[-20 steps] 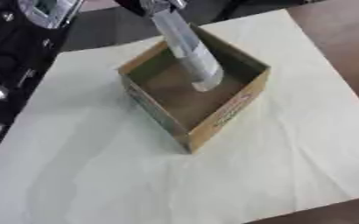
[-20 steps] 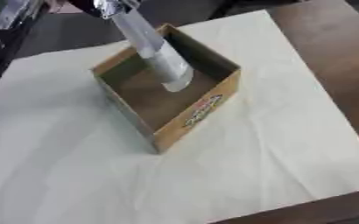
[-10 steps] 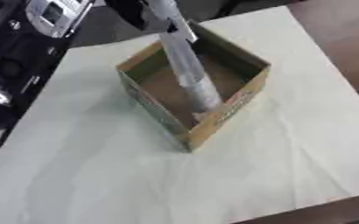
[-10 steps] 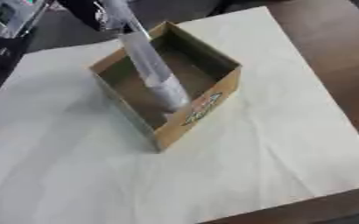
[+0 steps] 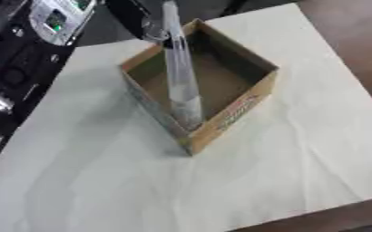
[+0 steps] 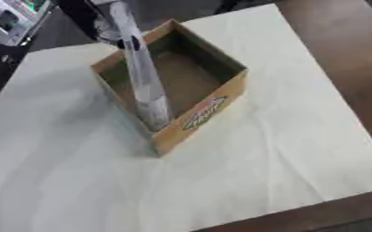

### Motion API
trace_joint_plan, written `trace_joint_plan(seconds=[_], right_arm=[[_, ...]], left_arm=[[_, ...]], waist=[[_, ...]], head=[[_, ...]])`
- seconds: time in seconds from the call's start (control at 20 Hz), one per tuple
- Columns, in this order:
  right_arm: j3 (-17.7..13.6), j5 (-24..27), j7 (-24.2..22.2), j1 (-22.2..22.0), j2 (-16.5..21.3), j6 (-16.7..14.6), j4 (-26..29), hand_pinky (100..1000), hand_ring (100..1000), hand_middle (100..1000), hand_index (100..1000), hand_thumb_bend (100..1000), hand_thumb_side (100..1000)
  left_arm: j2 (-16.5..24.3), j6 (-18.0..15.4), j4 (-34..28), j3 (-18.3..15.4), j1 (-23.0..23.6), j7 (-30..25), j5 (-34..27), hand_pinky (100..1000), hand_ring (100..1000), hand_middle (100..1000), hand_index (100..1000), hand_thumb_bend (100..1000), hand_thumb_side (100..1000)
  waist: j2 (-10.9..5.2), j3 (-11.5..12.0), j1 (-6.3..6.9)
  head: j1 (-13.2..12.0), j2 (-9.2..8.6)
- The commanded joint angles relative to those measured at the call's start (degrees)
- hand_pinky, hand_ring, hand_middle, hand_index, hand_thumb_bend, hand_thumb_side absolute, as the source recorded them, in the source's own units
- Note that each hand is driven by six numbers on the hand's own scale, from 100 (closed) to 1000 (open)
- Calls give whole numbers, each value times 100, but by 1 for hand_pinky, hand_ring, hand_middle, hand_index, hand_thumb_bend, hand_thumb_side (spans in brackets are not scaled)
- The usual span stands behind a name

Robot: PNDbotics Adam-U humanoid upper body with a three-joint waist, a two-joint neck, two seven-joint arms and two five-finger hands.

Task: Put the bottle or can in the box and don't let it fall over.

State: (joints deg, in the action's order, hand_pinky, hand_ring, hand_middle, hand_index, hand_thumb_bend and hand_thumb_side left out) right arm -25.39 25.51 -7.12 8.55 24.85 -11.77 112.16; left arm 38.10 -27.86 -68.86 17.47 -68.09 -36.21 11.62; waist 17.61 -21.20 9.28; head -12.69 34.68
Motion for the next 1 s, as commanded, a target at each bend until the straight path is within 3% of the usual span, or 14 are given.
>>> trace_joint_plan(seconds=[0.05, 0.3, 0.55, 0.7, 1.0], right_arm=[[-64, 55, 54, 18, 81, 6, 73, 731, 1000, 898, 985, 100, 464], [-69, 63, 75, -7, 78, 14, 73, 730, 1000, 897, 984, 100, 467], [-67, 81, 81, -21, 72, 19, 68, 730, 1000, 896, 983, 100, 472], [-72, 85, 84, -43, 69, 17, 61, 730, 1000, 896, 983, 100, 471], [-68, 102, 87, -76, 87, 12, 49, 729, 1000, 895, 982, 100, 467]], left_arm=[[178, -1705, -2, -11, -58, -1576, 175, 943, 960, 817, 922, 604, 445], [217, -1827, 33, 68, 40, -1576, 389, 935, 954, 813, 919, 594, 454], [274, -1908, 81, 130, 130, -1576, 577, 925, 950, 808, 912, 578, 203], [301, -1974, 82, 181, 173, -1576, 662, 921, 947, 806, 911, 579, 201], [402, -2021, 88, 246, 255, -1576, 648, 913, 943, 805, 918, 567, 292]], waist=[[-140, -8, -90], [-143, 8, -106], [-152, 36, -126], [-166, 51, -147], [-224, 98, -194]], head=[[13, 4], [35, 37], [62, 78], [75, 108], [118, 159]])
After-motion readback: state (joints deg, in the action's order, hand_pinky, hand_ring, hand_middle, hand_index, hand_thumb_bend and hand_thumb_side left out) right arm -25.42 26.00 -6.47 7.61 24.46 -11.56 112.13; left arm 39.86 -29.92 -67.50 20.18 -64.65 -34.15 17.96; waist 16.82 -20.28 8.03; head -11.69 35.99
